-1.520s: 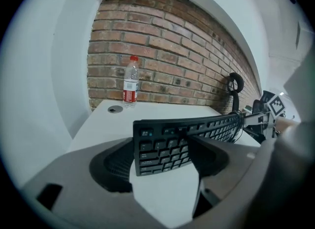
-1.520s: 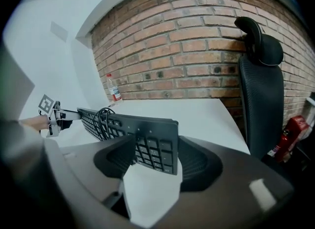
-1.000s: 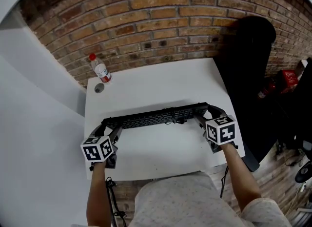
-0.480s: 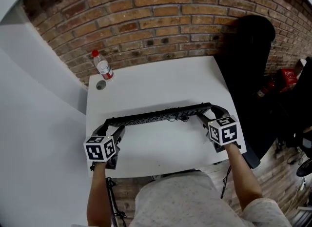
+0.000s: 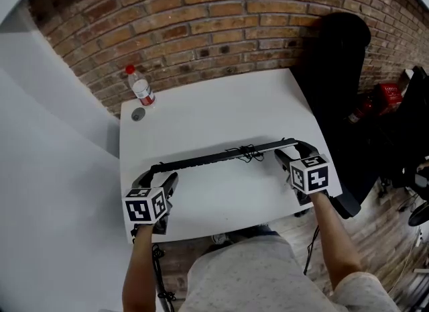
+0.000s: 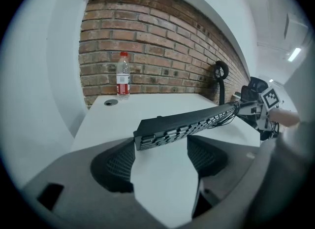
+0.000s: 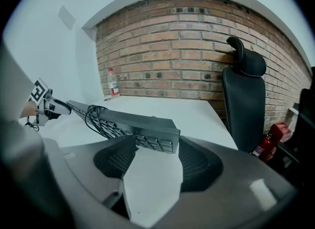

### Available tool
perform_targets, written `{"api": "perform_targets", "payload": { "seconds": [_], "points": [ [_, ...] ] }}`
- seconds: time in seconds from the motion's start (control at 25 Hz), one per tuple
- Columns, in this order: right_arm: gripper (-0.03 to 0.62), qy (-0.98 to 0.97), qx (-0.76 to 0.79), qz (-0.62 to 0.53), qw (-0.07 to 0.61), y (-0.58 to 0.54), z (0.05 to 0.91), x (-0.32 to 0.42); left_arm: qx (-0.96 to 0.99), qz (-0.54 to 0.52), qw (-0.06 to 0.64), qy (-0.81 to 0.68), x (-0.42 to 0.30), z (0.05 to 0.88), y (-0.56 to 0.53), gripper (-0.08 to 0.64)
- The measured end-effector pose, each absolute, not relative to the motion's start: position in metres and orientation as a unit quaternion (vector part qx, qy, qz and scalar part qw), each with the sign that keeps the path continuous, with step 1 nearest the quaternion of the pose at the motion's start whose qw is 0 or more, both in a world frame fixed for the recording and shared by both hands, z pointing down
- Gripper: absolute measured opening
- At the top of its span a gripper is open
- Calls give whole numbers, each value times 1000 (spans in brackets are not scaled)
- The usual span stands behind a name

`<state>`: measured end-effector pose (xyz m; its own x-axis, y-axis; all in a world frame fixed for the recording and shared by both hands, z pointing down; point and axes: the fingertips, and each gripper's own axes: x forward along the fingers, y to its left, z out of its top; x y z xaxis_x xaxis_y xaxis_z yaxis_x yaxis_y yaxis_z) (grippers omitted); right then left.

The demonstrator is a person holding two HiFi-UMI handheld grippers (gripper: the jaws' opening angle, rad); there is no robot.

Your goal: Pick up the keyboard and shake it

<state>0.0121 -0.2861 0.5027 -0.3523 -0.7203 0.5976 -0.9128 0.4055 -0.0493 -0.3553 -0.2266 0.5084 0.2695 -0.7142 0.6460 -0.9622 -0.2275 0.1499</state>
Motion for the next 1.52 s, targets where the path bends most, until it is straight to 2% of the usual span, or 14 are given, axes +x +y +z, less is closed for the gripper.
{"api": "perform_targets", "payload": {
  "seconds": [0.72, 1.52],
  "points": [
    [281, -788, 515, 189, 278, -241, 526, 20, 743, 257, 277, -552, -351, 534, -185, 330],
    [272, -802, 443, 64, 396, -211, 564, 37, 708, 386, 253, -534, -334, 582, -140, 328]
  ]
}}
